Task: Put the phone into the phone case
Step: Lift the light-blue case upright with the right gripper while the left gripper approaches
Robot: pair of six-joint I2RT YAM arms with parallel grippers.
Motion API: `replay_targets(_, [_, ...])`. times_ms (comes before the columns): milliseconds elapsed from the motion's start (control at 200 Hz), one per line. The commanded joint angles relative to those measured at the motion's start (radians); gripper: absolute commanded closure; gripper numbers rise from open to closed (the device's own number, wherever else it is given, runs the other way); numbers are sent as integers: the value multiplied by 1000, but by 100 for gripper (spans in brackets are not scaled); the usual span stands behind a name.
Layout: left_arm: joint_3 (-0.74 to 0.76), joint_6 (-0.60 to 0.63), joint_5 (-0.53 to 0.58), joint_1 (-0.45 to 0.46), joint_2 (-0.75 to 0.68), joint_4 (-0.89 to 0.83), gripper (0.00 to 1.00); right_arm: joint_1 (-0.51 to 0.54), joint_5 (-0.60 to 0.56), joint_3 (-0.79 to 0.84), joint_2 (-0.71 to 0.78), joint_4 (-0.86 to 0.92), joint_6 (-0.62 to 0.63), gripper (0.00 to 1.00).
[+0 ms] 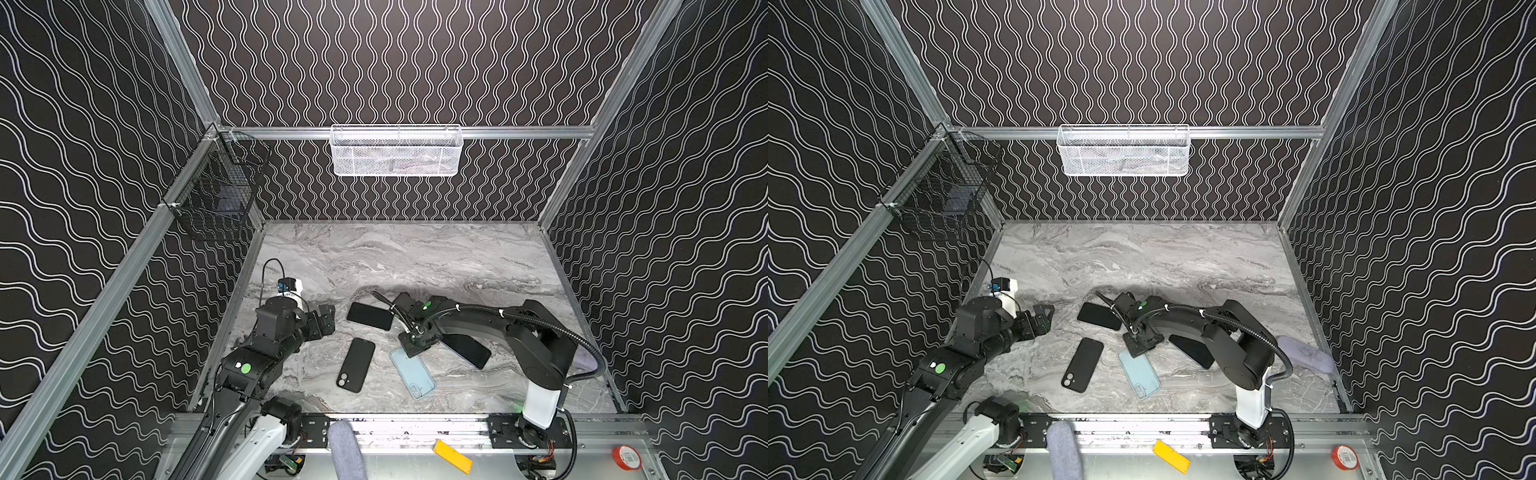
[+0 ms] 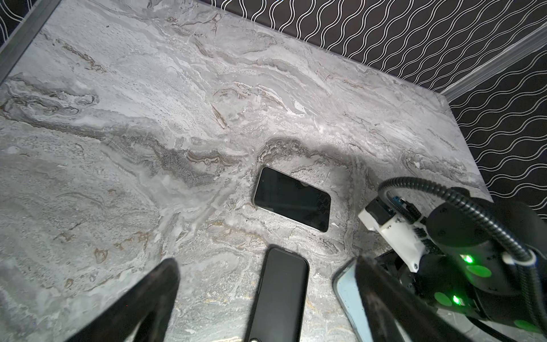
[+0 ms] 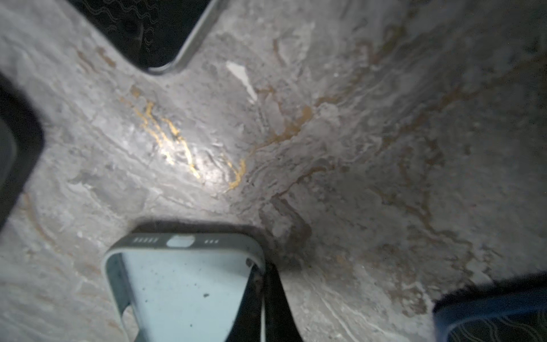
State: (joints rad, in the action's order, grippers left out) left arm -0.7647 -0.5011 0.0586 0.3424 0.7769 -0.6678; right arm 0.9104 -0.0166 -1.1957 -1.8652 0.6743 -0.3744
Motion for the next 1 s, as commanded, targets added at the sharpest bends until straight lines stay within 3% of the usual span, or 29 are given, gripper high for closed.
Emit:
replay_targets(0, [-4,-7,-13,1,-8,30,4,-26,12,-11,22,-3,-150,94])
replay_targets(240, [22,35,-199,1,-17,29,5,-71,28,20,113,-24,-336,93])
replay_targets(551, [40,-2,-309,4,-36,48,6,-212,118,160,330,-172,-520,96])
replay_targets(726, [102,-12,-544,6,-72,229,9,-313,157,238,469,-269,-641,96])
replay_targets(991, [174,-65,-741,12,-124,464,10,-411,208,239,586,-389,-795,97])
